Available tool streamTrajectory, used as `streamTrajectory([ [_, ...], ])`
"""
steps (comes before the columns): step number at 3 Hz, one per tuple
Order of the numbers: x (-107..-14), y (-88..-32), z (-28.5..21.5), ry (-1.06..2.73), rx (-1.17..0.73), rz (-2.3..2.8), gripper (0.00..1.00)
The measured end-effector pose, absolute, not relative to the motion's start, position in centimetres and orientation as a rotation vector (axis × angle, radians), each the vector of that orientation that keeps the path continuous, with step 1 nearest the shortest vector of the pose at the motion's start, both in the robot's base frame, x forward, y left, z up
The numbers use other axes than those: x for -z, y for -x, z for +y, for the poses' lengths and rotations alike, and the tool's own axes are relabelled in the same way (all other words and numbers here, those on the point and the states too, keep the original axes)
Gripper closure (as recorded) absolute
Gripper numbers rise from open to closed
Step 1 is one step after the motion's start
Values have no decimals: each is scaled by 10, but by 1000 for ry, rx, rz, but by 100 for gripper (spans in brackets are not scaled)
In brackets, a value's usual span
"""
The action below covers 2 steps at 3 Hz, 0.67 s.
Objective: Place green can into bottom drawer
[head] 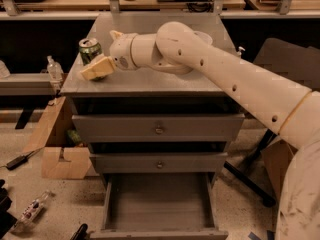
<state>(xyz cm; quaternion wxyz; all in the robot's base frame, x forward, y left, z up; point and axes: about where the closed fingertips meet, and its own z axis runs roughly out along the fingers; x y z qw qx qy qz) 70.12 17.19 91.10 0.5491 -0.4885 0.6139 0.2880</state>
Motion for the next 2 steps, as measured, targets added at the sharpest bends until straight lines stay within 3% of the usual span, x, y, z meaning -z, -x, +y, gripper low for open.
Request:
streamTrajectory([
  [1, -907, -705, 183, 1140, -700, 1447, 0],
  [2, -904, -709, 197, 1143, -719, 1439, 18],
])
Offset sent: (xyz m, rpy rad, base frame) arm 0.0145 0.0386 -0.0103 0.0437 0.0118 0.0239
